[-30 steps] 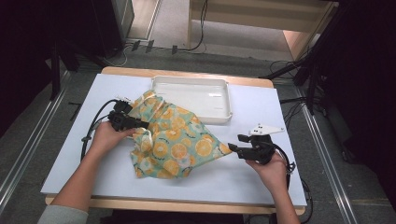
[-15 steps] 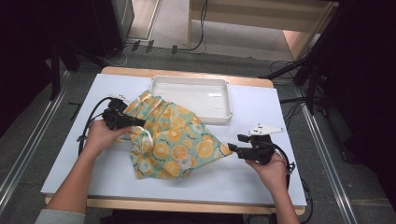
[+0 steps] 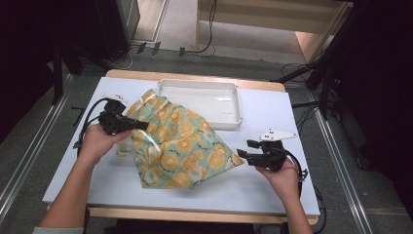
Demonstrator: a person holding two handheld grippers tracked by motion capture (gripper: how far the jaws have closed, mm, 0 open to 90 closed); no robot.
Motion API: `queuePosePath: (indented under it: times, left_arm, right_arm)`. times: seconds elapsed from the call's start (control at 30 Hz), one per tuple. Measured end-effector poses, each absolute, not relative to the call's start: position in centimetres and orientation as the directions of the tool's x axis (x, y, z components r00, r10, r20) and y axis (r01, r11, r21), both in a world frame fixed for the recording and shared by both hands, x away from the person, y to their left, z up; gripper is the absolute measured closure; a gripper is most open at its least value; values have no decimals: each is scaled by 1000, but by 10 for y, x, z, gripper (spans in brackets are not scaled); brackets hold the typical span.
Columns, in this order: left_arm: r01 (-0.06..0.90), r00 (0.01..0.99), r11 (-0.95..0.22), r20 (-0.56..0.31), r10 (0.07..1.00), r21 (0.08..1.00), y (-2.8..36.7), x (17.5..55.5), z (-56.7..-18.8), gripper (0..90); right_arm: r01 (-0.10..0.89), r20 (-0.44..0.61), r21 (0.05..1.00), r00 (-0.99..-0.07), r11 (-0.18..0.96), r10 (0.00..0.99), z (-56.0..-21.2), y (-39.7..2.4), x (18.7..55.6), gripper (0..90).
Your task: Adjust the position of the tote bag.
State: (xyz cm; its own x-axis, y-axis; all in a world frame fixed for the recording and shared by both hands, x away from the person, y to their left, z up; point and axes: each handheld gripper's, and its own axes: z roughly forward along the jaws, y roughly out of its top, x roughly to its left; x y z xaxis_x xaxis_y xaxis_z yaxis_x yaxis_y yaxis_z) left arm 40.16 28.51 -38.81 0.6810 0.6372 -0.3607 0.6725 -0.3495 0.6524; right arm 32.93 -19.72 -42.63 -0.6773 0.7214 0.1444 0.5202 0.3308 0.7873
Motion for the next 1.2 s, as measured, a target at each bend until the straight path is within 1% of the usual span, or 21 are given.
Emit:
queuePosePath:
  times: [0.27,0.5,0.8,1.2]
  left_arm:
    - [653,701,-363,-348,623,665,277,391,-373,882]
    - [639,716,-376,-341,610,671,268,383,-366,879]
    - [634,731,-384,-359,580,671,256,374,-357,878]
    - [599,772,-427,-348,532,677,231,359,-351,875]
  right_arm:
    - [500,136,804,-681,321,720,-414,-202,326,448]
    - [483,141,819,-694,311,706,-404,-201,323,474]
    - [483,150,822,-695,302,703,-399,-196,322,481]
    - [467,140,822,-721,327,678,-397,-184,323,483]
